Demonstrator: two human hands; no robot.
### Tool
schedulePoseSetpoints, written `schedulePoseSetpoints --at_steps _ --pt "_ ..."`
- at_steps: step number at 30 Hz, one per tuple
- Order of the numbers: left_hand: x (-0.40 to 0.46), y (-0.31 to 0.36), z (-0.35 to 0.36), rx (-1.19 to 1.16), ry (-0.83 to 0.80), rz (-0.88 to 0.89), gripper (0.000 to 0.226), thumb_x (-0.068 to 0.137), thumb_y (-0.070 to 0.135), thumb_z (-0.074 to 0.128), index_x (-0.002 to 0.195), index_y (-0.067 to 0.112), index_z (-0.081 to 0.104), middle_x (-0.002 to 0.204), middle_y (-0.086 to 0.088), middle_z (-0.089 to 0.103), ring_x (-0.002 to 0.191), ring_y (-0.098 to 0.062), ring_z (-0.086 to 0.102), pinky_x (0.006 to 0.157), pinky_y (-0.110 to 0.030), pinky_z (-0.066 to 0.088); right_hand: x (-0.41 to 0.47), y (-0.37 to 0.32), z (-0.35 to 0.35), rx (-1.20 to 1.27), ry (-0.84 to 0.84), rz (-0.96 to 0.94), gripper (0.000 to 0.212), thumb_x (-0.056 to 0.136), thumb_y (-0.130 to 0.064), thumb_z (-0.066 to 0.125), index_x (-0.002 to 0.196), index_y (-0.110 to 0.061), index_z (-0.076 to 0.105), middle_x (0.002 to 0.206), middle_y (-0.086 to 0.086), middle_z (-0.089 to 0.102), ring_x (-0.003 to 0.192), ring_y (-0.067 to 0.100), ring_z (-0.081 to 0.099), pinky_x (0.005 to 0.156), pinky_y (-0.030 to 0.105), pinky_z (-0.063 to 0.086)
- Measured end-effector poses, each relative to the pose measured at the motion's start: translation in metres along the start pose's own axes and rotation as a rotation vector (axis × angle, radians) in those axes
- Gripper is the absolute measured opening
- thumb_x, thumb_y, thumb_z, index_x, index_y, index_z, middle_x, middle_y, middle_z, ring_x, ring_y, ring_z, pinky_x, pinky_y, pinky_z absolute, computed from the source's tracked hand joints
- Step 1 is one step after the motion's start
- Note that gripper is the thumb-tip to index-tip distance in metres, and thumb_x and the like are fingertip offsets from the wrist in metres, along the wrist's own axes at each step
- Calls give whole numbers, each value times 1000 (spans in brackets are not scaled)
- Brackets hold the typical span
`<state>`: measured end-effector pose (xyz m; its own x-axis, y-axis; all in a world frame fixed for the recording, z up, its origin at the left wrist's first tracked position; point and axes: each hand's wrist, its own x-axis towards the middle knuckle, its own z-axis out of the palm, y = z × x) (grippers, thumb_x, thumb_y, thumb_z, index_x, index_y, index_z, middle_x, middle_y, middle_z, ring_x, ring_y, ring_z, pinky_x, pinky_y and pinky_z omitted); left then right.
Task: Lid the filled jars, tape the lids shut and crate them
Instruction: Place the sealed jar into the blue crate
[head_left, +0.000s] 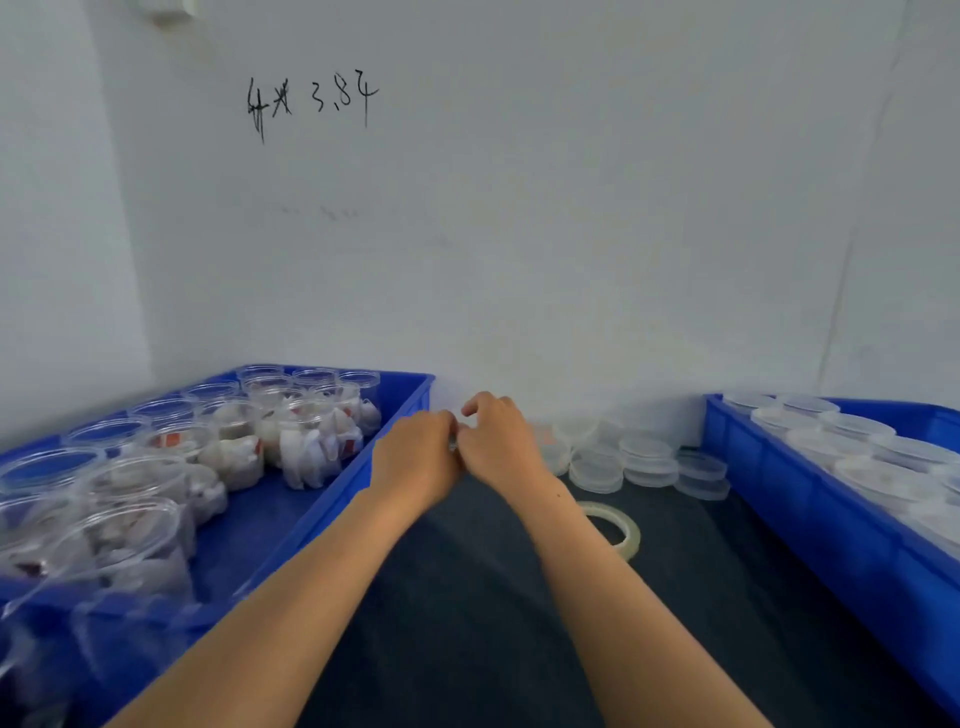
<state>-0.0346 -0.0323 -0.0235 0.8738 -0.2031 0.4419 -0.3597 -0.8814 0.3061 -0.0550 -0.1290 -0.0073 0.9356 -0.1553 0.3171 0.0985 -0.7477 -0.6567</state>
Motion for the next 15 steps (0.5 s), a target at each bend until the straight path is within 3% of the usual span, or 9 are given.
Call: schedulePoseSetpoints --at_steps 3,8,10,13,15 --pt "7 -45 -11 67 -46 -68 20 92 24 49 105 20 64 112 -6 64 108 -28 56 79 -35 43 14 -18 34 17 -97 -40 31 92 -15 52 121 -5 55 126 14 52 114 32 52 94 38 43" --pt "25 -120 -32 95 -124 -170 14 90 18 51 92 23 64 105 -8 69 91 -24 63 69 -29 43 35 -45 78 52 -181 -111 28 90 -3 48 114 5 58 113 21 62 102 36 59 85 46 50" --pt "36 -146 -34 73 -173 -229 21 92 15 51 111 16 61 116 -11 66 99 -25 62 78 -31 46 45 -54 92 54 -206 -124 28 88 -1 47 112 9 59 111 24 63 101 39 60 86 49 50" --pt "53 -180 -25 32 -211 -282 48 94 17 52 141 18 42 132 -13 58 112 -28 57 78 -31 39 66 -63 113 12 -241 -134 30 89 -4 46 114 6 60 116 22 62 108 38 56 100 52 42" --pt "64 -196 -16 12 -239 -307 64 91 14 54 149 24 29 134 -13 57 110 -27 58 75 -28 37 84 -68 125 -72 -275 -133 33 92 -7 42 121 -3 59 126 19 59 122 36 48 114 53 23"
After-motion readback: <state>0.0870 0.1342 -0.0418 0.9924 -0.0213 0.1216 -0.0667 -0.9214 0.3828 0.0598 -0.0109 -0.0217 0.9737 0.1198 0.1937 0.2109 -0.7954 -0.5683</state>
